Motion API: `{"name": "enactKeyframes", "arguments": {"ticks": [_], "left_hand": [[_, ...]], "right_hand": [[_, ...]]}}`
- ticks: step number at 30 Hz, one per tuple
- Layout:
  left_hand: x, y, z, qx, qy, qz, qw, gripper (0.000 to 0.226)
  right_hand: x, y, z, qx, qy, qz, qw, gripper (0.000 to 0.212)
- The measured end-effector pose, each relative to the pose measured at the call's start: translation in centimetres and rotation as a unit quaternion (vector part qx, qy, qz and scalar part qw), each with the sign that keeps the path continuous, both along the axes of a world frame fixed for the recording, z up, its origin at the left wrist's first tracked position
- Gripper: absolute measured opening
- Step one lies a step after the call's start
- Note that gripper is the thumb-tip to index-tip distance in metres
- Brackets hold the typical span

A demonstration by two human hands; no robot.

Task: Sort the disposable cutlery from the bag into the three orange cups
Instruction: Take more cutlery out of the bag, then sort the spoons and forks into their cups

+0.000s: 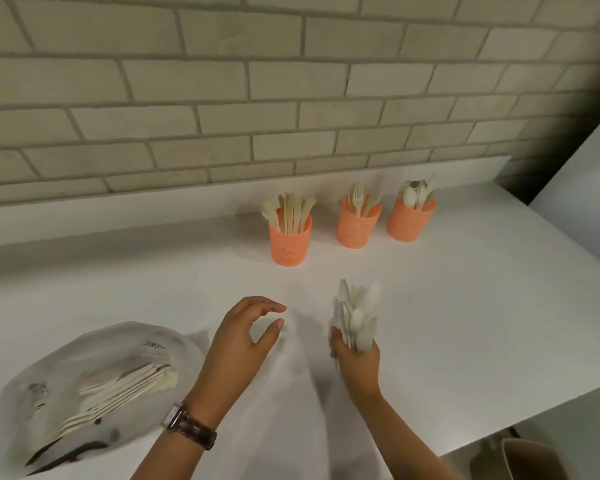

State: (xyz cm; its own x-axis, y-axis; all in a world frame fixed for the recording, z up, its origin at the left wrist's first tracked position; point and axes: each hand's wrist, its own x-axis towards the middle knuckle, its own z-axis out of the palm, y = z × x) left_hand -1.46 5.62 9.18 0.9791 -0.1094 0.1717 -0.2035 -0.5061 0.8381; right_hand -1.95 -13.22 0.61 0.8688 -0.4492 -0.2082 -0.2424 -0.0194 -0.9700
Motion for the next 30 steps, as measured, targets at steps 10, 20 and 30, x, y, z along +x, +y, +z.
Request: {"name": "enactKeyframes", "arguments": {"ticks": [10,20,30], "left_hand": [[0.7,-6.6,0.2,-0.081,0.056,0.0,0.995,0.015],[3.1,-18.4,1.4,-0.122,0.107,0.071,0.984,0.019],[7.5,-32.1,2.8,-0.199,0.158,0.035,0.966,0.012]], "right_hand": [[1.1,-2.1,7.0,0.192,-0.01,0.152,0.969,0.014],[2.9,-9.8,8.7,0.068,0.042,0.153,0.985,0.032],[7.3,-24.5,10.4,0.036,-0.003,0.23,0.973,0.019]]}}
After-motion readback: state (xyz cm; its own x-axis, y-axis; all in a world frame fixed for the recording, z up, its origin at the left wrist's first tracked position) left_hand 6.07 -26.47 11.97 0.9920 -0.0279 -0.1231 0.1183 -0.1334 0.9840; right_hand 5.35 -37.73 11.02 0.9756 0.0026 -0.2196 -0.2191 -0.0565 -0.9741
